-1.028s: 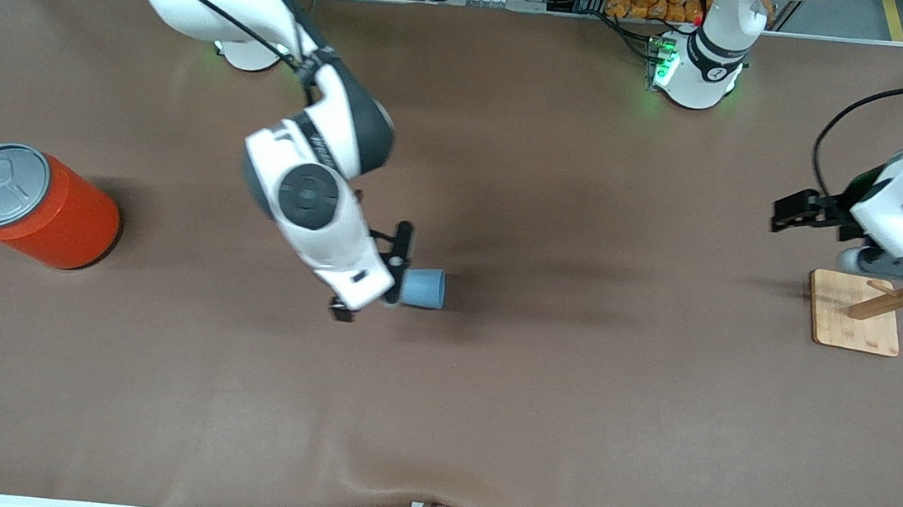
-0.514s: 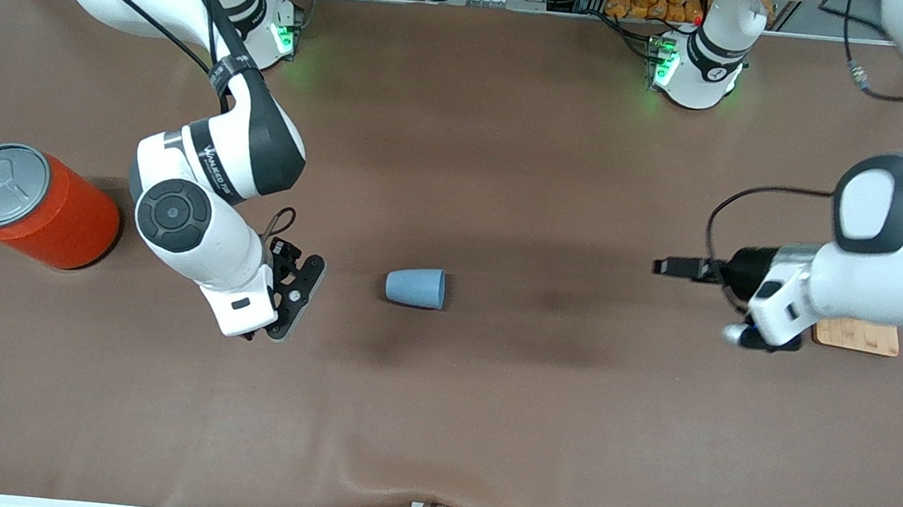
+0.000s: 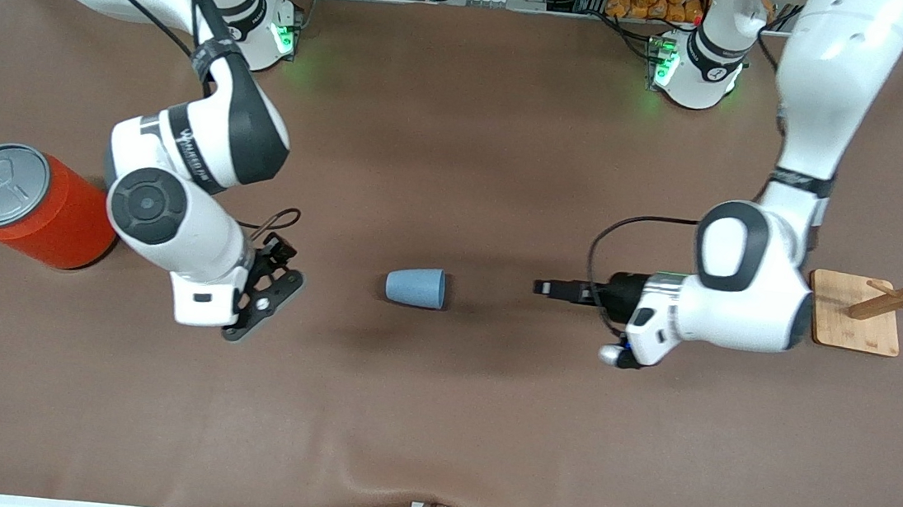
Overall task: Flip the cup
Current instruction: 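Set down the cup with the right gripper while the left gripper reaches it, then grasp the cup rim with the left gripper while the right gripper withdraws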
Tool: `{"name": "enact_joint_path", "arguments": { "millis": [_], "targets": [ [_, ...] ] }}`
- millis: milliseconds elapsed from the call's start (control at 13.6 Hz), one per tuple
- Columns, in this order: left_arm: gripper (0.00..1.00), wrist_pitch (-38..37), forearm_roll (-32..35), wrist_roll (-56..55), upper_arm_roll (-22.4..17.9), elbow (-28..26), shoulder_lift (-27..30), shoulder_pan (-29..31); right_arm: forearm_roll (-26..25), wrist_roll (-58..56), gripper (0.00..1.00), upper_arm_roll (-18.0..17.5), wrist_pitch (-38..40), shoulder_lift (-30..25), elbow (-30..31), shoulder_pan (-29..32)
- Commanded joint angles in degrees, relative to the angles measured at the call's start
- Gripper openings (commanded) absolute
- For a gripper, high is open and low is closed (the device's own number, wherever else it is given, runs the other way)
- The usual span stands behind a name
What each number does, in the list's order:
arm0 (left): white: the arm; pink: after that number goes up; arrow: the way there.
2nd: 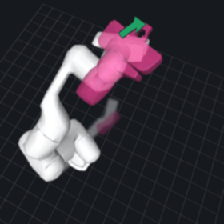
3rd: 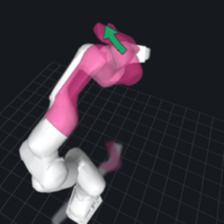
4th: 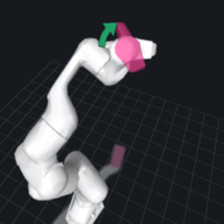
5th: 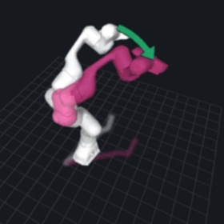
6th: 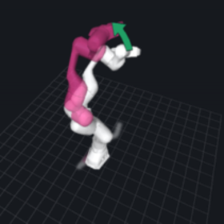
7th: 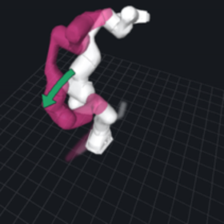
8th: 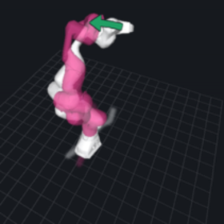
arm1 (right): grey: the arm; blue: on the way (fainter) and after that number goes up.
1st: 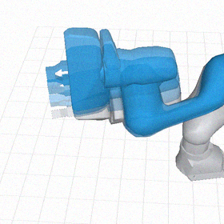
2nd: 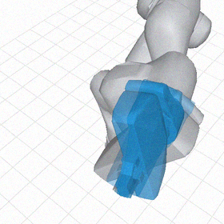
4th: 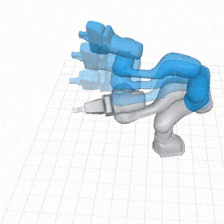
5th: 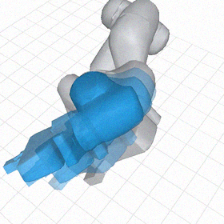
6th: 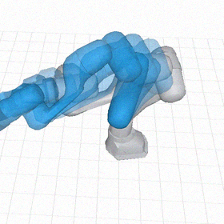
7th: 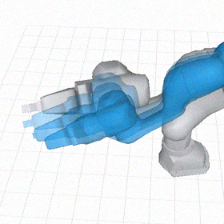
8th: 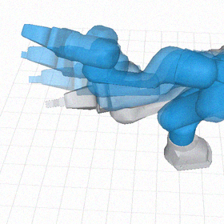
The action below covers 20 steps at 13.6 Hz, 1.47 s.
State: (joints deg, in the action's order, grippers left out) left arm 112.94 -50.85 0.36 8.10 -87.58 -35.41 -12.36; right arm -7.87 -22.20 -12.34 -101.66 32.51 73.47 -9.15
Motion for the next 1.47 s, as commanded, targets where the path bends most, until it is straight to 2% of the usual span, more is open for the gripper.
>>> {"name": "enact_joint_path", "arguments": {
  "millis": [0, 147, 294, 440, 661, 881, 1101, 1394],
  "targets": [
    [1.00, 4.55, -6.08, 5.94, 0.16, 3.64, -6.75, -2.84, -0.22, 4.08, 1.00, -1.02, 2.50, -2.62, 1.94, 4.74],
    [1.00, 5.88, -13.11, 11.12, -0.01, 4.96, -10.63, -5.21, -0.30, 6.28, 1.00, -1.02, 4.88, -2.97, 2.73, 6.07],
    [1.00, 10.09, -16.46, 15.52, 0.08, 5.66, -13.88, -6.79, -0.30, 9.35, 1.00, -1.02, 4.81, -4.47, 5.27, 7.12],
    [1.00, 10.72, -18.58, 16.16, 0.08, 7.16, -15.82, -8.38, -0.22, 13.21, 1.00, -1.11, 6.29, -6.13, 6.15, 7.04],
    [1.00, 12.39, -23.49, 17.21, 0.08, 7.86, -17.06, -10.84, 0.05, 14.82, 1.00, -1.37, 8.49, -9.38, 6.51, 7.74],
    [1.00, 13.35, -27.80, 18.96, -0.01, 8.57, -18.20, -13.04, 3.29, 14.82, 1.00, -1.11, 8.50, -10.88, 6.60, 11.15],
    [1.00, 14.50, -28.96, 23.18, -0.01, 8.66, -19.43, -13.31, 5.31, 14.82, 1.00, -1.11, 8.41, -12.81, 7.13, 16.61],
    [1.00, 14.59, -31.50, 23.81, 0.08, 8.66, -19.78, -14.19, 5.41, 18.95, 1.00, -1.28, 8.67, -14.66, 7.83, 17.06]
  ]
}}
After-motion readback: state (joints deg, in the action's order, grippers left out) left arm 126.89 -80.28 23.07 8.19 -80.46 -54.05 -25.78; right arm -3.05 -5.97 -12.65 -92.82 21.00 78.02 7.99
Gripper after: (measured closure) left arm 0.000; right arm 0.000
